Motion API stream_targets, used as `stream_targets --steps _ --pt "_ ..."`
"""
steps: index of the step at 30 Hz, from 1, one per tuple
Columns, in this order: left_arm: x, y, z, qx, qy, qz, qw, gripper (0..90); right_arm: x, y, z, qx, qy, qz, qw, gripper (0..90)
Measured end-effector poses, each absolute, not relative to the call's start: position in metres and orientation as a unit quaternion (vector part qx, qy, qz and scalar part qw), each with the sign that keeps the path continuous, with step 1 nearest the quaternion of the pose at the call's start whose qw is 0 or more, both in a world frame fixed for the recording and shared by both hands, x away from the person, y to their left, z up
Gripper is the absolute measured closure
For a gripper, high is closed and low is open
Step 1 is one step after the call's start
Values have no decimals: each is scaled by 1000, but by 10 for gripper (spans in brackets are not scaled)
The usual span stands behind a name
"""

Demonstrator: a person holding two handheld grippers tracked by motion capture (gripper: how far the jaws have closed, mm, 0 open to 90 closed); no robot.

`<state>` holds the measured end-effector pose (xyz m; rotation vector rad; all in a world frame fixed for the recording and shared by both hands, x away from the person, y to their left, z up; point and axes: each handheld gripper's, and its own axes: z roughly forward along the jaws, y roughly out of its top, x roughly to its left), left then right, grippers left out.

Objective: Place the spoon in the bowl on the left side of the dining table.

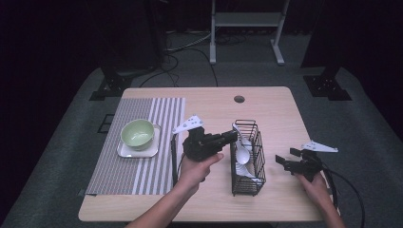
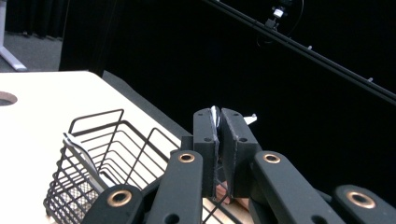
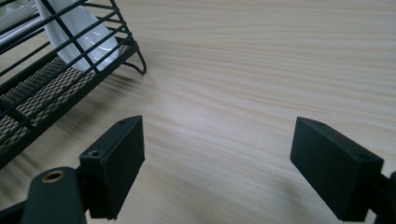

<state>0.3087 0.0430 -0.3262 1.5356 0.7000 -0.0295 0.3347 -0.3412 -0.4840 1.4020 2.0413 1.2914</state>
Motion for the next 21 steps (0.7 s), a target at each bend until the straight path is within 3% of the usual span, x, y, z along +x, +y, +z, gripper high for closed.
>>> stream_targets --steps 21 --pt "311 53 -305 653 315 -25 689 850 335 -341 -484 496 719 454 175 165"
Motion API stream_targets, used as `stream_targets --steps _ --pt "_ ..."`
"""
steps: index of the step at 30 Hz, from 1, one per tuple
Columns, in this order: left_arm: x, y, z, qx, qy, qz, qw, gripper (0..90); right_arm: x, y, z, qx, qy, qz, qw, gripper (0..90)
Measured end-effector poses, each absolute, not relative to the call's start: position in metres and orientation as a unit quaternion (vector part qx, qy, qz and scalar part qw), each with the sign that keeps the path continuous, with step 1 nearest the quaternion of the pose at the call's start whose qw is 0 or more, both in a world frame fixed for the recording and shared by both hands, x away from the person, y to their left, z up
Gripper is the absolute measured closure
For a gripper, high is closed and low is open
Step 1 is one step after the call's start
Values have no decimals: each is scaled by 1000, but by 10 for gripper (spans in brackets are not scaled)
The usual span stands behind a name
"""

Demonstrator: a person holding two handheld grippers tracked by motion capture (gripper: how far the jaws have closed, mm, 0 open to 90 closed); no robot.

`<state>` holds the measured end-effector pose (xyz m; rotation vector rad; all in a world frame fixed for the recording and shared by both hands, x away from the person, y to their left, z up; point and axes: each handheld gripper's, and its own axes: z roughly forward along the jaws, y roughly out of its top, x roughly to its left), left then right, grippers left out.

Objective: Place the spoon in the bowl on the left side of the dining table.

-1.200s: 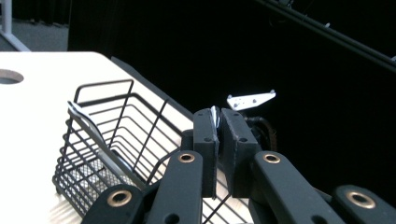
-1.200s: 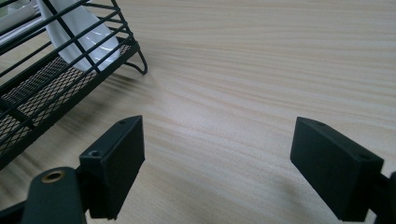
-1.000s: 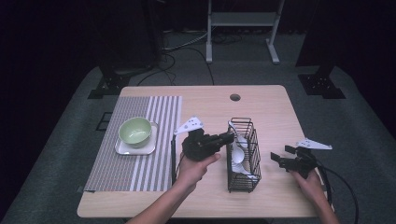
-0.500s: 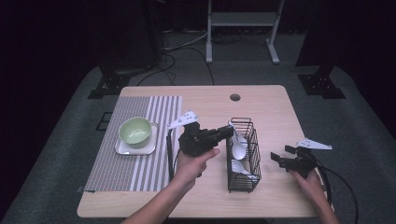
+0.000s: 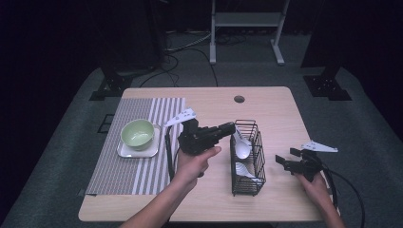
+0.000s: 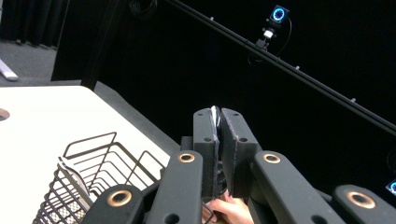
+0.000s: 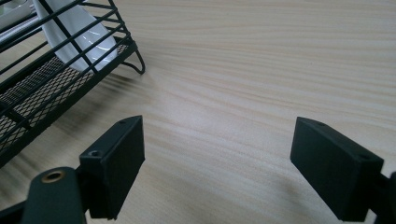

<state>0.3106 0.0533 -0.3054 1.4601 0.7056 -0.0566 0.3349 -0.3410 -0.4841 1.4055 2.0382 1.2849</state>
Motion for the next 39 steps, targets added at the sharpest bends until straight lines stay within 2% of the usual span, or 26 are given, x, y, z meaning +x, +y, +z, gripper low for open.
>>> stream_targets --steps 17,39 --pt "317 76 -307 630 341 -32 697 850 335 -340 -484 502 719 446 178 165" --pt "326 111 -318 618 373 -11 692 850 336 -339 -484 505 720 440 182 165"
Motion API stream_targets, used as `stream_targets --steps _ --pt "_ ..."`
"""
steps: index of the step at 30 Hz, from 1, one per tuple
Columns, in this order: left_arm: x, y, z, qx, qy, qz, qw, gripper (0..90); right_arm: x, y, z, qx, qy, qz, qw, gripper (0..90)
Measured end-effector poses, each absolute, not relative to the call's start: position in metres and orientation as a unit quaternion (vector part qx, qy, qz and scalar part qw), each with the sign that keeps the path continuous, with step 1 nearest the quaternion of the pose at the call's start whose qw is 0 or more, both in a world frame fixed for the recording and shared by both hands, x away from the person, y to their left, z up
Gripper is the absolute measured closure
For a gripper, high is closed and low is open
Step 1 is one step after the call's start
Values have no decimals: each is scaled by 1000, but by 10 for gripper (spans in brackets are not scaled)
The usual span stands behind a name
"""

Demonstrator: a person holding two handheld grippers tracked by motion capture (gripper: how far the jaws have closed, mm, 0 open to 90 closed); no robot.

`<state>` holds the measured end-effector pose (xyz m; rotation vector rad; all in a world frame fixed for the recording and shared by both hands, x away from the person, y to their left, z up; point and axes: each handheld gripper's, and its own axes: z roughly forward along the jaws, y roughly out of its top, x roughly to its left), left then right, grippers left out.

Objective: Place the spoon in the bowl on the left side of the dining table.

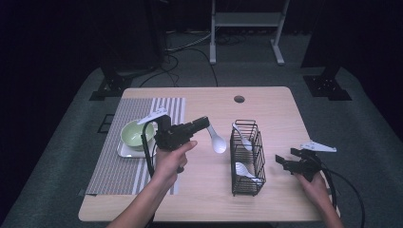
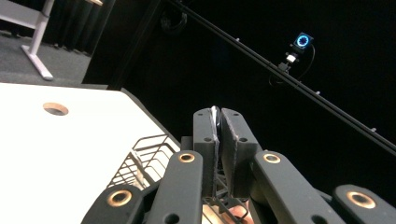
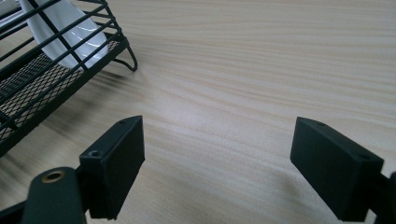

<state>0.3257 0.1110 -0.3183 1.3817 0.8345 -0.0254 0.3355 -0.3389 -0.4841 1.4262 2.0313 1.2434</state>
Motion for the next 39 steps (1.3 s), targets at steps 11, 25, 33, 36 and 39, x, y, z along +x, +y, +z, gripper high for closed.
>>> stream_targets --steps 11,25,33,36,39 --pt "329 121 -320 614 384 -1 690 850 336 -339 -484 506 719 440 182 165" --pt "333 133 -325 614 395 2 683 850 336 -339 -484 507 719 439 182 165" --pt "335 141 -324 610 401 10 683 850 336 -339 -484 508 719 439 181 165" --pt "335 143 -324 610 402 14 682 850 336 -339 -484 508 719 438 181 165" --pt "335 144 -324 610 403 15 682 850 336 -339 -484 507 719 438 181 165"
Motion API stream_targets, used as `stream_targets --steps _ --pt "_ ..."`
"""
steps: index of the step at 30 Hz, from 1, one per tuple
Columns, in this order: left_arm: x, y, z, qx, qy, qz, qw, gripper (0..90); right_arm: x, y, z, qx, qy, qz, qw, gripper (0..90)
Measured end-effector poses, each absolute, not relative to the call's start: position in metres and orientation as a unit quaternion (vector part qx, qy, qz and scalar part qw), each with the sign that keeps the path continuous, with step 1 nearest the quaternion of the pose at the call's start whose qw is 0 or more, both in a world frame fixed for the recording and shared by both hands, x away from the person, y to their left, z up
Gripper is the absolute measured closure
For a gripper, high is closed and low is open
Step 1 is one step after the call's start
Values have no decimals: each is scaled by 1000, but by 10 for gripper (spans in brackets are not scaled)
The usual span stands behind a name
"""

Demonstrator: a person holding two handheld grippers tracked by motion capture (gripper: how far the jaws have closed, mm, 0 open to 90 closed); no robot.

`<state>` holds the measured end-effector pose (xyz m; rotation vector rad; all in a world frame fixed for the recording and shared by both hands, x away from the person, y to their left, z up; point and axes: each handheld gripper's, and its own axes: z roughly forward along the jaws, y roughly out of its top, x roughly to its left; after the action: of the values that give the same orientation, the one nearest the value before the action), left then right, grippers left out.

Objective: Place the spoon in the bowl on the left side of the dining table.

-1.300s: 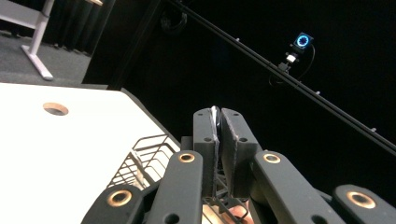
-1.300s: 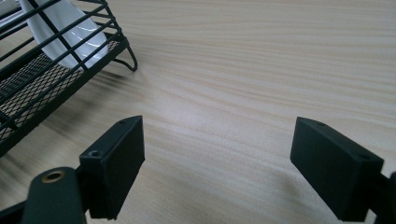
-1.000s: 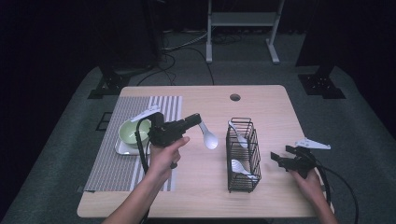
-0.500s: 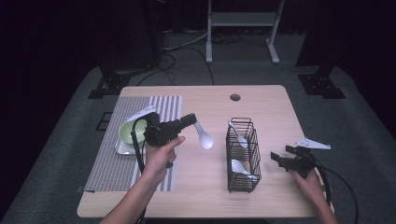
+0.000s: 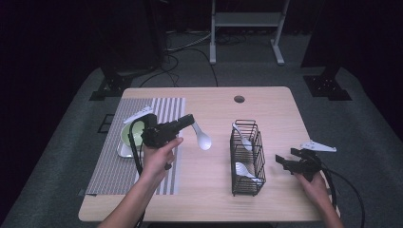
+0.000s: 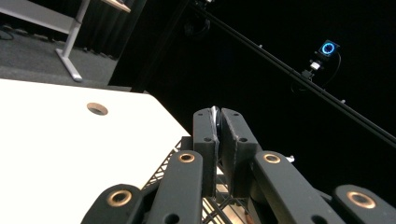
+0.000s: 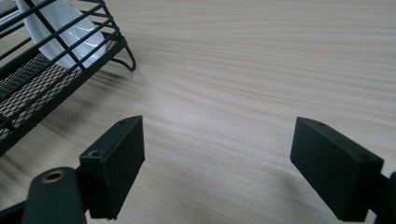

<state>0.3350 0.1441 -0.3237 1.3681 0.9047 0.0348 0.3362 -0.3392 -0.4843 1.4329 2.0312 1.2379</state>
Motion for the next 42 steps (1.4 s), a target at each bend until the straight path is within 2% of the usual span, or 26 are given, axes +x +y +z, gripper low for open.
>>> stream_targets --steps 42 --pt "349 189 -338 585 460 57 665 849 336 -338 -484 507 721 435 182 165"
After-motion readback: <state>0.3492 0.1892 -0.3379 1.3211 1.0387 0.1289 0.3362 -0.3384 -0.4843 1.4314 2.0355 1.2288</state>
